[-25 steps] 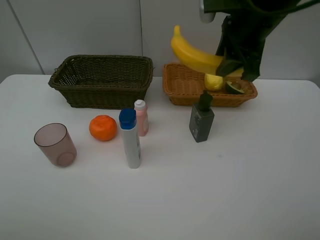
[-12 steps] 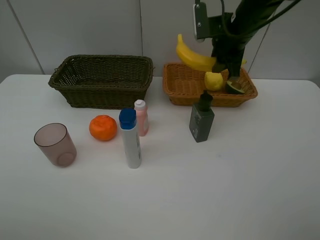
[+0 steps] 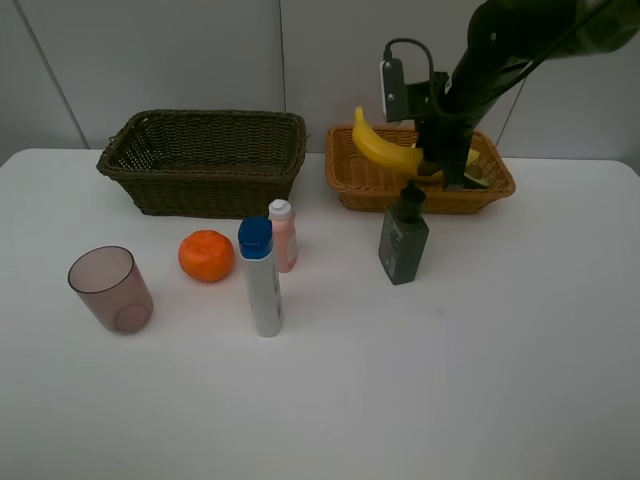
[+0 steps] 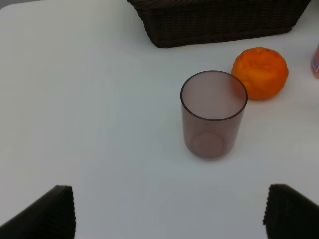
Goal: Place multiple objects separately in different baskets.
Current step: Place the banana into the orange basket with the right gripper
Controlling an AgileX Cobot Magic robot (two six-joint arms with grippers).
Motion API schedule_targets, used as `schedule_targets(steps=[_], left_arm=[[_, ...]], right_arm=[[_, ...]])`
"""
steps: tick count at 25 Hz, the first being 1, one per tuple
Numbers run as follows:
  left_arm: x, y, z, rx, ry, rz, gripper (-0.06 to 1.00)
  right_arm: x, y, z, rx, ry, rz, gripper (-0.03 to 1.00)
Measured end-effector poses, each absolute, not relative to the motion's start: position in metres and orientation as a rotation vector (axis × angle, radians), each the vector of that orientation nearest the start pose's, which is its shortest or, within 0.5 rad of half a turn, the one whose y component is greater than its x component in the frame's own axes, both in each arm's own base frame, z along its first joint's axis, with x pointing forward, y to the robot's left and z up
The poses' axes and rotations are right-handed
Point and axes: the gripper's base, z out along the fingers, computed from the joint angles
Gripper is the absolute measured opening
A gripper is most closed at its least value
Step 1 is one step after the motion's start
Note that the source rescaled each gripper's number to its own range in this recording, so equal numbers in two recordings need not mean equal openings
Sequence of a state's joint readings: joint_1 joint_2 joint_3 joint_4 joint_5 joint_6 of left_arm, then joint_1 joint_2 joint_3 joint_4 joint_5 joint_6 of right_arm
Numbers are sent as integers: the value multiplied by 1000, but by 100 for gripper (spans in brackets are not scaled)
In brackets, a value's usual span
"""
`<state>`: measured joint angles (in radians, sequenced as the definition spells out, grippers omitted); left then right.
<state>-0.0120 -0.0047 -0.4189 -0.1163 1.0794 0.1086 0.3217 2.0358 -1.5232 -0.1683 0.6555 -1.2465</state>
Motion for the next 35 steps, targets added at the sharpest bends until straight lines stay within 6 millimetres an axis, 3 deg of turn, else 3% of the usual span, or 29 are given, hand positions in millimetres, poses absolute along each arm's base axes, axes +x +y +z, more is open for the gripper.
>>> schedule_targets(steps=[6, 21, 23, 26, 28, 31, 35], left_arm=[[2, -9, 253, 130, 2130, -85, 100], [2, -9, 253, 130, 2130, -85, 100], [2, -9, 253, 130, 2130, -85, 100], [2, -9, 253, 130, 2130, -85, 100], [2, -9, 253, 130, 2130, -85, 100], [2, -9, 253, 130, 2130, -85, 100], [2, -9, 253, 130, 2130, -85, 100]], right_arm=[[425, 132, 182, -2038, 1825, -462, 0], [428, 134, 184, -1996, 1816, -454, 2], [428, 134, 184, -1993, 1817, -451, 19], [428, 134, 184, -1990, 1814, -452, 68], [429, 135, 184, -1984, 1807, -457, 87], [429, 135, 185, -1977, 1800, -462, 96], [429, 135, 189, -1968, 1790, -470, 98]])
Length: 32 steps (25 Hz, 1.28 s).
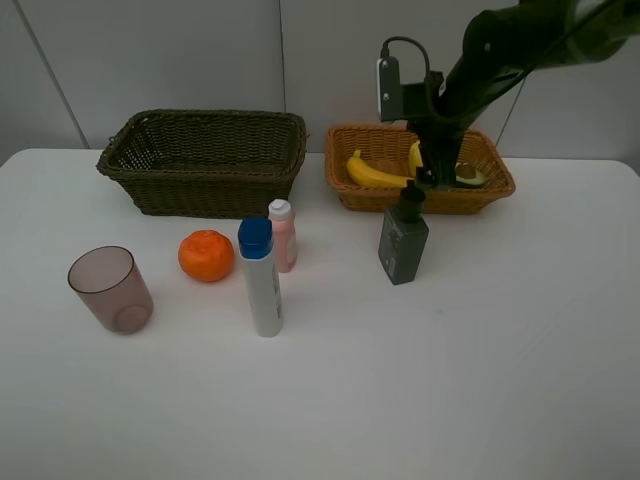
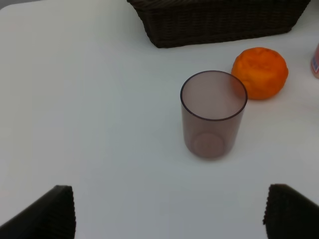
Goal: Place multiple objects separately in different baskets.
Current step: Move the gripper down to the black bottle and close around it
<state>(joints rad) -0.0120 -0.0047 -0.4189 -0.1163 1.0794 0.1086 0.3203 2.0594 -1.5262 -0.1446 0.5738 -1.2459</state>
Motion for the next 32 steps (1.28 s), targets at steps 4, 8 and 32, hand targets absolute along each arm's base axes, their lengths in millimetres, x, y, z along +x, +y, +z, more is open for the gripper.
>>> schedule_targets(steps=[4, 8, 32], left_arm=[[2, -9, 253, 130, 2130, -85, 100], [2, -9, 253, 130, 2130, -85, 100], [2, -9, 253, 130, 2130, -85, 100]], right_arm=[[429, 135, 191, -1962, 1784, -475, 98], [429, 135, 191, -1962, 1783, -475, 98], [411, 128, 244, -1562, 2048, -377, 98]])
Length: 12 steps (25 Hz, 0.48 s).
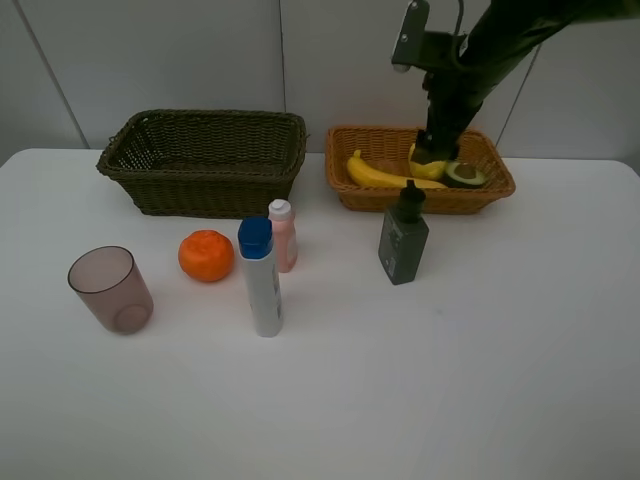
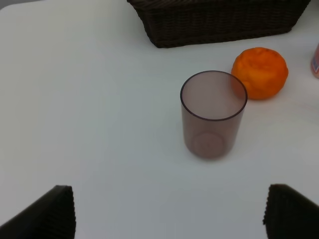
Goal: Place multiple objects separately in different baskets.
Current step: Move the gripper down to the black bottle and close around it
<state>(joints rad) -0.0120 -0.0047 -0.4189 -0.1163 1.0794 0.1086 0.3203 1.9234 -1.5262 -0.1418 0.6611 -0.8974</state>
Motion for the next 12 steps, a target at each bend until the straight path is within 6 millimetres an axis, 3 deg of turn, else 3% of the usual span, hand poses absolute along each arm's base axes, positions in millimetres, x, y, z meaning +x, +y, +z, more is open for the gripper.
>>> schedule_targets(steps=[6, 12], left_arm=[[2, -9, 253, 130, 2130, -85, 100], [2, -9, 253, 130, 2130, -85, 100]], right_arm=[[397, 128, 271, -1083, 2292, -219, 98], [382, 138, 272, -588, 2543, -47, 98]])
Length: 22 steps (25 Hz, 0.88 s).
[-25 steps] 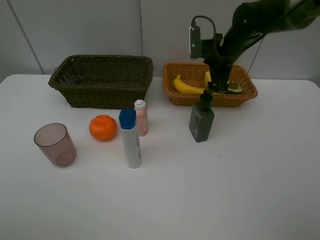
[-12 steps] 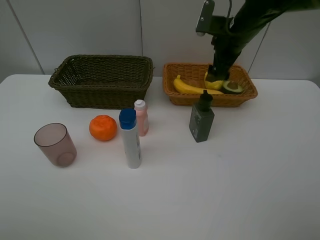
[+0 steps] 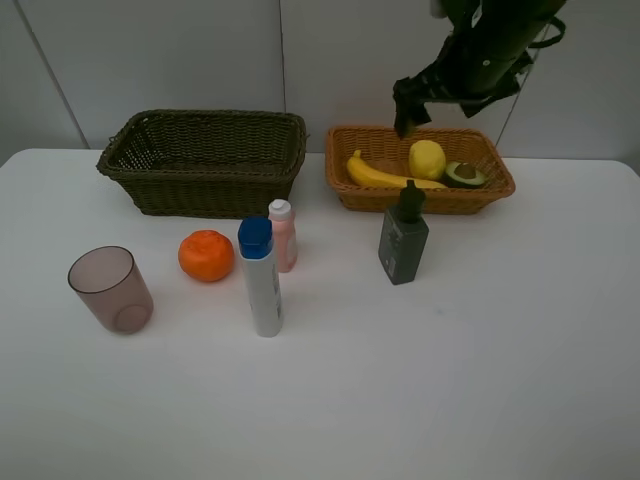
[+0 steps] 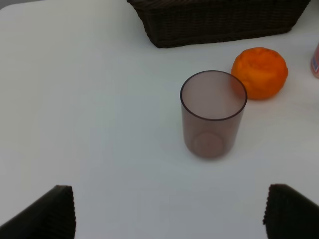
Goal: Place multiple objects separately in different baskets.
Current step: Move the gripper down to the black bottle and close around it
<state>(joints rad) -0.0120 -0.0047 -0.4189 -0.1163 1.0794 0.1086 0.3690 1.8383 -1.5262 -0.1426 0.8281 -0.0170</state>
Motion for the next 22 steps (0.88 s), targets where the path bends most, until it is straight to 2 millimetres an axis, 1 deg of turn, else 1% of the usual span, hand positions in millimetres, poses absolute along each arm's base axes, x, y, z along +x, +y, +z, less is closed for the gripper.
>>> schedule_targets(steps=[2, 4, 9, 13, 16, 22], left_arm=[[2, -9, 253, 130, 2130, -85, 100], [2, -9, 253, 130, 2130, -85, 100], [2, -9, 253, 130, 2130, -85, 100], [2, -9, 253, 130, 2130, -85, 100], [2, -9, 253, 130, 2130, -85, 100], [2, -9, 253, 130, 2130, -85, 100]], right_arm=[[378, 143, 271, -512, 2589, -24, 98], [373, 151, 270, -493, 2615, -12, 98], [361, 173, 269, -567, 2623, 2, 98], [356, 179, 263, -594, 2663, -8, 98], [355, 179, 249, -603, 2699, -18, 98], [344, 177, 218, -611, 2761, 2, 98]])
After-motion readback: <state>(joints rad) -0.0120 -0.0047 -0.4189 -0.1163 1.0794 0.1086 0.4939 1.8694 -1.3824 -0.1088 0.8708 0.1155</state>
